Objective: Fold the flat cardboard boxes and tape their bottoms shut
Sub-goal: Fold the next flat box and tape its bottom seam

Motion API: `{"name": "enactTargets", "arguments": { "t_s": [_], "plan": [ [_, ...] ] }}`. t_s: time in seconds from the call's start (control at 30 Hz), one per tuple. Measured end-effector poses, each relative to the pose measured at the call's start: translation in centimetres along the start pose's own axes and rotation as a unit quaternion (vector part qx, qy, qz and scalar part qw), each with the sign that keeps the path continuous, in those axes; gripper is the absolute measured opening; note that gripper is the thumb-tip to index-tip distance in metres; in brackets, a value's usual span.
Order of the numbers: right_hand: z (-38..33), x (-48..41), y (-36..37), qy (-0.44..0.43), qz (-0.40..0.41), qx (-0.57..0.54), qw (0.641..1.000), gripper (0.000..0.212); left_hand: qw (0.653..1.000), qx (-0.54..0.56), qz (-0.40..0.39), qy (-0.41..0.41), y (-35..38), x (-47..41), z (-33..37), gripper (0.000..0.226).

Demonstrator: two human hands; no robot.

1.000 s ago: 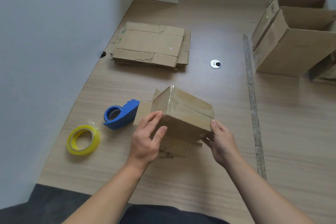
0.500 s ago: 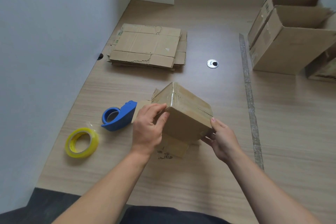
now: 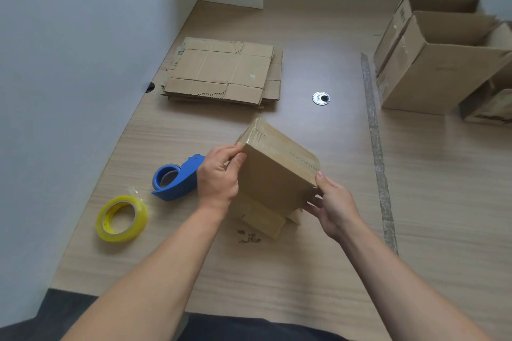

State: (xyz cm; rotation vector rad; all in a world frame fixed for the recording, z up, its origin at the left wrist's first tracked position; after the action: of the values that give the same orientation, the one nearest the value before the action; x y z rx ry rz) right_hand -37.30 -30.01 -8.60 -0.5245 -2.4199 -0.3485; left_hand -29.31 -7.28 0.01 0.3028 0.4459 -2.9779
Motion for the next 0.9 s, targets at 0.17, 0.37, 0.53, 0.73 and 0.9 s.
{"name": "enactTargets", "arguments": {
  "t_s": [0.17, 0.37, 0.53, 0.73, 0.9],
  "plan": [
    [-0.7, -0.1, -0.6, -0.024, 0.023, 0.007, 0.999, 0.020, 0.997, 0.018, -0.039, -0.058, 0.0, 0.2, -1.9, 0.019],
    [-0.1, 0.1, 0.6, -0.123, 0.032, 0.140, 0.982, 0.020, 0.959, 0.094, -0.008, -0.266, 1.0, 2.5, -5.7, 0.044],
    [0.2, 0.4, -0.6, -0.159, 0.046, 0.262, 0.951, 0.054, 0.960, -0.039, -0.109, -0.256, 0.2, 3.5, -6.6, 0.032],
    [-0.9, -0.8, -0.5, -0.136, 0.017, 0.297, 0.945, 0.037, 0.951, -0.166, -0.175, -0.192, -0.2, 1.4, -5.4, 0.044],
    [-1.3, -1.5, 0.3, -0.184, 0.032, 0.340, 0.922, 0.047, 0.962, -0.149, -0.133, -0.186, 1.0, 1.0, -4.7, 0.036]
  ]
}}
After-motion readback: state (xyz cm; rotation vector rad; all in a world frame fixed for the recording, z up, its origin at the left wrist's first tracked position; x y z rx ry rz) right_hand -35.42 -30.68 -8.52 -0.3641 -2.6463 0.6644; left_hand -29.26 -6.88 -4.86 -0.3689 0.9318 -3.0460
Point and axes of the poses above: each hand's wrist, its own x-axis away from the middle knuckle, its own y-axis out of the palm, z = x × y, the point moved 6 cm from there along -x, towards the middle knuckle, and after that the axes turned 10 degrees about x, right-handed, at the moved point
